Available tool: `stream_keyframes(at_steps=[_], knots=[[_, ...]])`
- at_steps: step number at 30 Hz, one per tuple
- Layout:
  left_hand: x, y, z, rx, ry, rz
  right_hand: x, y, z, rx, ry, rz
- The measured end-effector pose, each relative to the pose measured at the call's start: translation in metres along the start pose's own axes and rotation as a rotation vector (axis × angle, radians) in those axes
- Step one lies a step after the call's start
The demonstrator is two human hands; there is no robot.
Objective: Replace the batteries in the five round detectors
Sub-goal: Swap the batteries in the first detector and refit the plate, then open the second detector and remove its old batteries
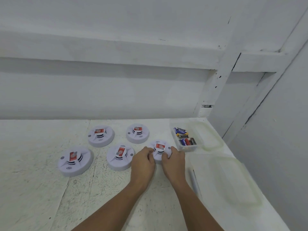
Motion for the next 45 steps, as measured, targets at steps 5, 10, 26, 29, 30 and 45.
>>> stream_keyframes(at_steps=[5, 10, 26, 29, 30, 45], knots=[[0.004, 0.002, 0.003, 0.007, 0.046, -0.006, 0.000, 0.001, -0.001, 0.001, 0.013, -0.021], [0.002, 0.001, 0.023, -0.004, 0.016, -0.039, -0.008, 0.014, 0.002, 0.005, -0.066, 0.034], [-0.008, 0.081, 0.088, 0.203, -0.060, 0.133, -0.032, 0.048, -0.081, 0.079, 0.220, 0.108], [-0.006, 0.084, 0.089, 0.189, -0.006, 0.120, -0.033, 0.045, -0.090, 0.049, 0.248, 0.132], [-0.006, 0.086, 0.089, 0.170, 0.007, 0.136, -0.033, 0.045, -0.091, 0.060, 0.264, 0.124], [-0.045, 0.080, 0.109, -0.363, 0.099, 0.277, -0.068, 0.045, -0.035, 0.339, 0.411, 0.174]])
Point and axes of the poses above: each hand's wrist, its own x-axis towards the middle knuckle, its own z-axis out of the back of the hand, y = z × x, the point moved 4 cm from there along x, towards the middle knuckle, and after that the axes turned 13 degrees about x, right-handed, at the moved point
